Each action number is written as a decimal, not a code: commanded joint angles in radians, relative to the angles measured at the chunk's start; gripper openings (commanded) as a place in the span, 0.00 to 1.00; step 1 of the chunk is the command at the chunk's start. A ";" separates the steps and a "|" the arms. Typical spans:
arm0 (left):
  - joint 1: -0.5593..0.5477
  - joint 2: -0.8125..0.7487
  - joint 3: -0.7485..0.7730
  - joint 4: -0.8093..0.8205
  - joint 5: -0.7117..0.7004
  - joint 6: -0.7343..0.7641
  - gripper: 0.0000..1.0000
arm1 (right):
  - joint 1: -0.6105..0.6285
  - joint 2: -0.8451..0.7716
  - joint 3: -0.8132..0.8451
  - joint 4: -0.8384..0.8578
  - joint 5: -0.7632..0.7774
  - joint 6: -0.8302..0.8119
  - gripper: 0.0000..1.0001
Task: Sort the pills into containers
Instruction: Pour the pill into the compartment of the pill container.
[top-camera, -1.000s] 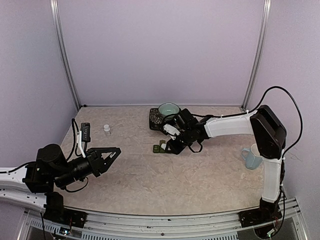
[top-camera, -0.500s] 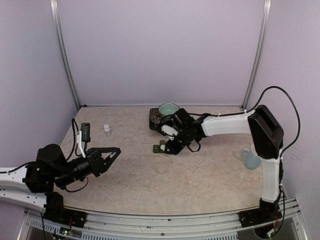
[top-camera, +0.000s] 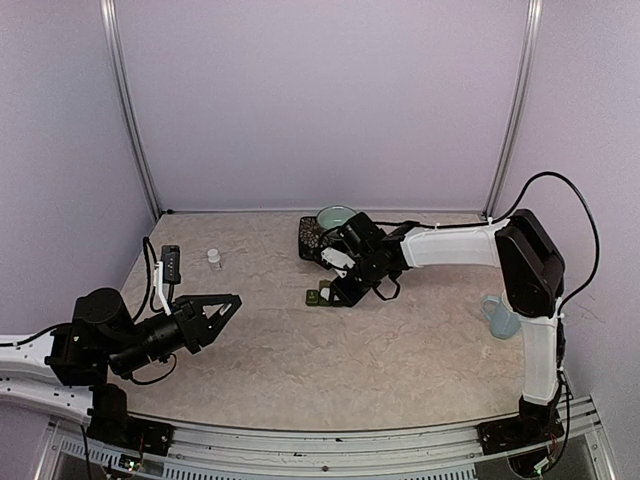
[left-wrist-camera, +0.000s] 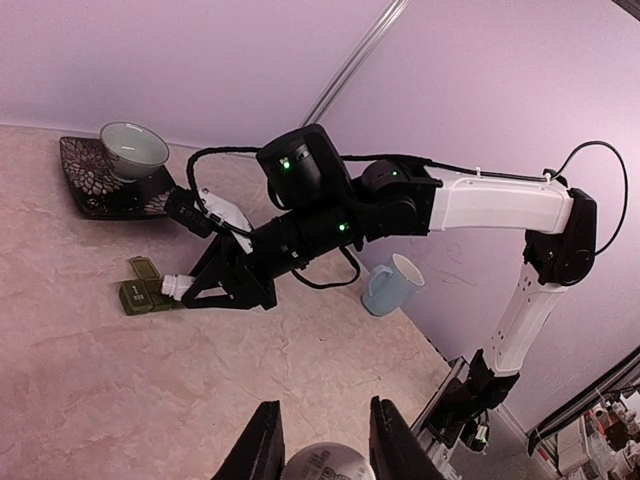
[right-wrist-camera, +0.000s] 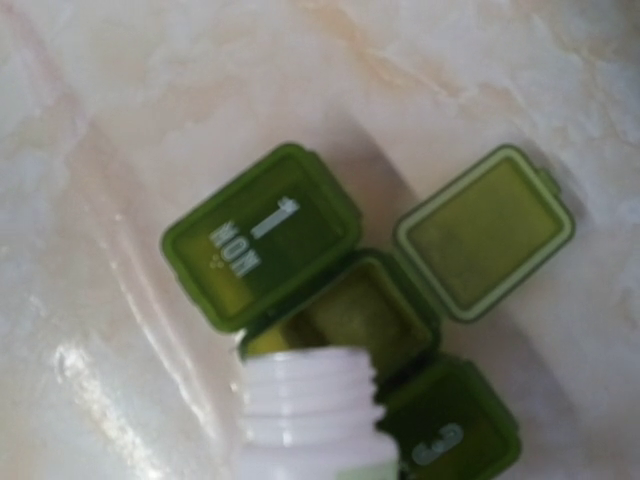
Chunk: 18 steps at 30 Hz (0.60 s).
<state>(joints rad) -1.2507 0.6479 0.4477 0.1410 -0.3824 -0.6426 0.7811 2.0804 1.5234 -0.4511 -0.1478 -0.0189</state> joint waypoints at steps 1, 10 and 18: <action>0.000 -0.010 -0.003 0.014 -0.012 0.005 0.28 | 0.012 0.029 0.043 -0.054 0.014 -0.005 0.18; -0.001 -0.015 -0.011 0.015 -0.012 0.000 0.28 | 0.013 0.055 0.096 -0.121 0.015 0.002 0.18; -0.001 -0.023 -0.020 0.021 -0.012 -0.004 0.28 | 0.015 0.079 0.137 -0.170 0.022 0.013 0.18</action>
<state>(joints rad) -1.2507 0.6441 0.4465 0.1413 -0.3824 -0.6434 0.7853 2.1349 1.6245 -0.5690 -0.1356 -0.0151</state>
